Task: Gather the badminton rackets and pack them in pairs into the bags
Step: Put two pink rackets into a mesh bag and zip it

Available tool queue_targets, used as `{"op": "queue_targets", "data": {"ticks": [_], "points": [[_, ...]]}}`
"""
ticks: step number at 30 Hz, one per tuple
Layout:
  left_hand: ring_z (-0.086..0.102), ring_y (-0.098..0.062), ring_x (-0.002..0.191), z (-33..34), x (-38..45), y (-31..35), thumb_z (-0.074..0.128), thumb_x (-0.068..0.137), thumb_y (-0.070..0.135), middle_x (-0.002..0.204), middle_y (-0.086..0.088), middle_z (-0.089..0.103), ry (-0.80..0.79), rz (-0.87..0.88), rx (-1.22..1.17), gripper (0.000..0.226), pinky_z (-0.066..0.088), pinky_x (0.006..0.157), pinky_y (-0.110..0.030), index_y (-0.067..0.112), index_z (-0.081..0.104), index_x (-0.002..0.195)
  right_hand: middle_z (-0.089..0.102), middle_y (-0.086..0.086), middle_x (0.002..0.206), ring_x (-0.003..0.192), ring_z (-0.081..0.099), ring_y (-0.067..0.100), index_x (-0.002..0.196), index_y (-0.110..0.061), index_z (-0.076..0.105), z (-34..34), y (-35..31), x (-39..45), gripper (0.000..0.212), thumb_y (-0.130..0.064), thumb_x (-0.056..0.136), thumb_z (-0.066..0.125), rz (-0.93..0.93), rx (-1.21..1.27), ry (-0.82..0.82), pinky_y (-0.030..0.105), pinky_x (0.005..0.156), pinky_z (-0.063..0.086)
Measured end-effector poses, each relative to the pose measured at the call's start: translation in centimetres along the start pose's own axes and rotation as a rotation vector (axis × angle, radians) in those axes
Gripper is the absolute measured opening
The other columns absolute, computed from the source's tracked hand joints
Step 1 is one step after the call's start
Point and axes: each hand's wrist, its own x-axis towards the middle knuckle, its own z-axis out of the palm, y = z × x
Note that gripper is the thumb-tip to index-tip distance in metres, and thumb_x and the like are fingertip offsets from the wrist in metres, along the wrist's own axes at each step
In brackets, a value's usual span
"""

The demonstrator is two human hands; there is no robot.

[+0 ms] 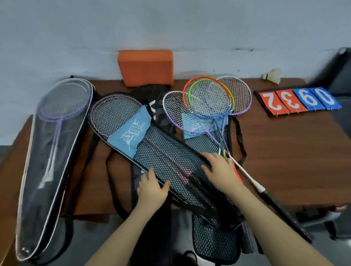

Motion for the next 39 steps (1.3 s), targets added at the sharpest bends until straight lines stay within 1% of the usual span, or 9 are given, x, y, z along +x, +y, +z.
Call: {"op": "queue_targets", "data": {"ticks": [5,9,17,19,22,24,28,33,39], "points": [[0.03,-0.031,0.133,-0.4,0.7,0.0,0.063,0.086,0.026,0.147,-0.015,0.016,0.065,0.015,-0.377,0.083,0.026,0.111,-0.038,0.005,0.009,0.146,0.053,0.0,0.122,0.117,0.048,0.022,0.136,-0.024,0.04,-0.1,-2.1,3.4,0.046,-0.027,0.091,0.052,-0.118,-0.083,-0.111,0.038,0.096,0.028],[0.052,-0.02,0.099,-1.2,1.3,0.7,0.066,0.083,0.011,0.137,-0.012,0.027,0.202,0.026,-0.501,0.084,0.039,0.1,-0.03,0.003,0.011,0.146,0.054,-0.002,0.132,0.118,0.052,0.021,0.134,-0.022,0.045,-0.9,-3.2,3.8,0.046,-0.022,0.09,0.057,-0.222,0.05,-0.203,0.04,0.101,0.038],[0.046,0.007,0.089,-4.4,-0.5,0.1,0.048,0.086,-0.008,0.144,-0.007,0.025,0.281,0.094,-0.623,0.064,0.028,0.072,0.006,0.007,0.024,0.144,0.062,-0.002,0.088,0.075,0.058,0.018,0.124,-0.01,0.058,-0.6,-5.0,0.8,0.036,-0.015,0.089,0.059,-0.298,0.262,0.081,0.035,0.069,0.047],[0.045,0.012,0.1,-5.5,-1.4,-0.4,0.046,0.087,-0.01,0.144,-0.005,0.026,0.312,0.142,-0.665,0.062,0.031,0.073,0.006,0.008,0.028,0.143,0.058,-0.004,0.081,0.068,0.055,0.018,0.12,-0.007,0.06,0.1,-6.0,-0.2,0.033,-0.013,0.088,0.059,-0.317,0.267,0.179,0.029,0.062,0.041],[0.045,-0.016,0.121,-7.2,-2.2,-0.8,0.043,0.089,-0.01,0.142,0.005,0.029,0.333,0.223,-0.693,0.059,0.034,0.078,0.004,0.011,0.031,0.143,0.059,-0.001,0.079,0.068,0.054,0.017,0.116,-0.004,0.062,1.0,-7.6,-1.5,0.032,-0.014,0.087,0.056,-0.34,0.277,0.279,0.028,0.06,0.038],[0.043,-0.012,0.124,-8.4,-2.8,-0.9,0.043,0.09,-0.01,0.14,0.009,0.03,0.342,0.255,-0.674,0.057,0.03,0.079,0.006,0.011,0.031,0.142,0.061,0.002,0.081,0.069,0.056,0.018,0.115,-0.004,0.063,1.1,-8.6,-1.9,0.031,-0.014,0.087,0.055,-0.357,0.284,0.322,0.03,0.059,0.042],[0.038,0.024,0.109,-10.7,-3.3,-1.8,0.046,0.088,-0.01,0.145,0.002,0.034,0.377,0.306,-0.682,0.056,0.03,0.083,0.004,0.011,0.037,0.14,0.061,0.002,0.081,0.07,0.057,0.019,0.114,-0.004,0.063,0.8,-10.9,-1.9,0.029,-0.014,0.087,0.056,-0.383,0.343,0.382,0.034,0.06,0.046],[0.053,0.0,0.105,-13.9,-3.0,-4.1,0.049,0.088,-0.004,0.134,0.009,0.048,0.368,0.307,-0.733,0.059,0.042,0.085,-0.008,0.026,0.041,0.138,0.059,0.001,0.082,0.075,0.051,0.01,0.112,-0.005,0.064,0.8,-14.9,-1.7,0.029,-0.019,0.089,0.054,-0.394,0.392,0.42,0.035,0.065,0.047],[0.051,-0.016,0.075,-19.6,-1.3,-8.8,0.054,0.086,-0.002,0.103,0.003,0.06,0.403,0.363,-0.795,0.06,0.048,0.076,-0.024,0.036,0.045,0.132,0.062,0.006,0.081,0.075,0.059,0.022,0.105,-0.001,0.067,0.5,-22.9,-0.3,0.023,-0.01,0.085,0.059,-0.397,0.499,0.549,0.037,0.068,0.048]]}}
